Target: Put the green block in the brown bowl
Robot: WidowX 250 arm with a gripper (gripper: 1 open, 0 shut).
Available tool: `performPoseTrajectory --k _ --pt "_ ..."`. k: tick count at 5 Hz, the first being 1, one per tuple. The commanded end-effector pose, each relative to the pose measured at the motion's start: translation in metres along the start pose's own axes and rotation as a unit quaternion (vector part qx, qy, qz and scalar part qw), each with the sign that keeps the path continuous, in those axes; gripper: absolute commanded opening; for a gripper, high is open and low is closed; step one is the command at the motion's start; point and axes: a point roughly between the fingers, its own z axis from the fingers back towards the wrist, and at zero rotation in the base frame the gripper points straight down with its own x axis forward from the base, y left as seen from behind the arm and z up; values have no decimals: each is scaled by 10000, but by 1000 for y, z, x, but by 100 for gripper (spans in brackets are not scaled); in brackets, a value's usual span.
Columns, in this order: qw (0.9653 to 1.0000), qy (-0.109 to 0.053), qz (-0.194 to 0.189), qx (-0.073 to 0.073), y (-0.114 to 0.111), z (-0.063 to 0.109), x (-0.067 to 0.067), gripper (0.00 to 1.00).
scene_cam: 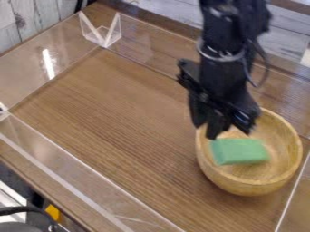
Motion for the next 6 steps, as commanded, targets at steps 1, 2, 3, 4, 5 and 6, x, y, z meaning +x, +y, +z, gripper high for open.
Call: performPoseTrajectory --k 1,2,3,4,5,6 --pt "9987 -294 -409 -69 -9 12 14 100" --pt "9983 -293 -499 -120 -12 11 16 0" --pt "9979 -282 -558 -157 -14 10 19 0" --pt "9975 -260 -619 -219 -15 6 22 0" --pt "9972 -229 -660 -278 -15 2 25 0" --pt "9968 -205 -697 -318 -15 -2 27 0"
